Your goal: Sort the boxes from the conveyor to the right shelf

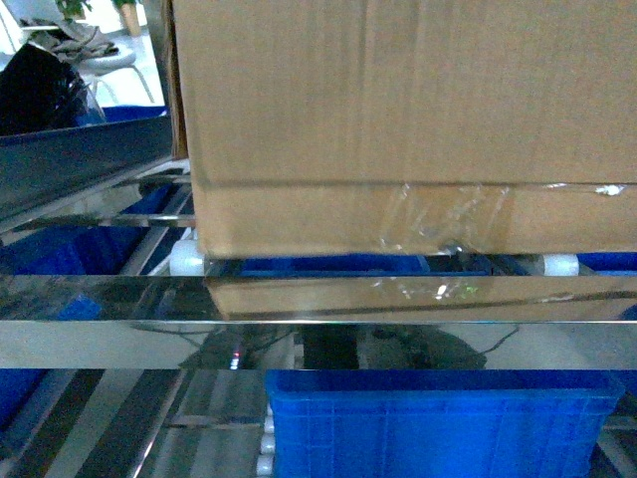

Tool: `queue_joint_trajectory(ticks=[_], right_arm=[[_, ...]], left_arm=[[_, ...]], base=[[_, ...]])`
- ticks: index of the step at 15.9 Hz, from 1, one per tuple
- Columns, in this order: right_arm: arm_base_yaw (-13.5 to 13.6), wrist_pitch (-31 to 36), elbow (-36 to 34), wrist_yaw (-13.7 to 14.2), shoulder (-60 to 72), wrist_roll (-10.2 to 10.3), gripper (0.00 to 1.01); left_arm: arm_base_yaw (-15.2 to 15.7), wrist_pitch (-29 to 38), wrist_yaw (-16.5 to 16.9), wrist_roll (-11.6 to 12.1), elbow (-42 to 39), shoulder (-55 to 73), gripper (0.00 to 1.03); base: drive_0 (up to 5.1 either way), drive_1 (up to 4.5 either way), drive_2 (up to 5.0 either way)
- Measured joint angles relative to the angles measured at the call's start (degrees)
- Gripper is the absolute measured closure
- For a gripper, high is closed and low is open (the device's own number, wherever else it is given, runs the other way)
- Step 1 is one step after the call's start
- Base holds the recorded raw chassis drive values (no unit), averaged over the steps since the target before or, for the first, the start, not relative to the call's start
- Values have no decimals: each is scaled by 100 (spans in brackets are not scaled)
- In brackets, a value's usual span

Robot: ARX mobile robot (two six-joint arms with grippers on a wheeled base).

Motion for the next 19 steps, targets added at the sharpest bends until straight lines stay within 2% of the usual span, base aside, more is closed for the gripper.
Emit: queue_joint_trajectory(ticks=[1, 2, 4, 5, 9, 12, 14, 15, 19], right_arm=[[0, 90, -20, 7, -35, 4, 33], [0, 282, -72, 17, -83, 2, 18], [0, 507, -162, 20, -155, 17, 7], [0, 728, -275, 22, -289, 44, 2], [50, 1355, -767, 72, -754, 66, 3], [144, 1860, -1366, 223, -1213, 44, 3], [210, 2441, -1873, 426, -1429, -179, 3], [240, 2524, -2011, 492, -1473, -251, 3], [243, 3067, -2514, 525, -1838, -481, 3]], left_arm=[[4, 133, -17, -70, -33, -24, 40], [42, 286, -22, -208, -136, -114, 26], [74, 415, -37, -317, -240, -201, 15], [114, 538, -44, -439, -341, -306, 3], [79, 997, -94, -824, -927, -774, 5], [-50, 1484, -197, -979, -1587, -1158, 5], [-164, 1867, -431, -981, -2044, -1510, 5], [-223, 1987, -457, -979, -2269, -1670, 5], [-321, 2452, -520, -986, -2883, -1923, 5]], base=[[0, 0, 0], [0, 0, 0], [0, 0, 0], [0, 0, 0], [0, 0, 0], [0, 0, 0], [0, 0, 0], [0, 0, 0], [0, 0, 0]])
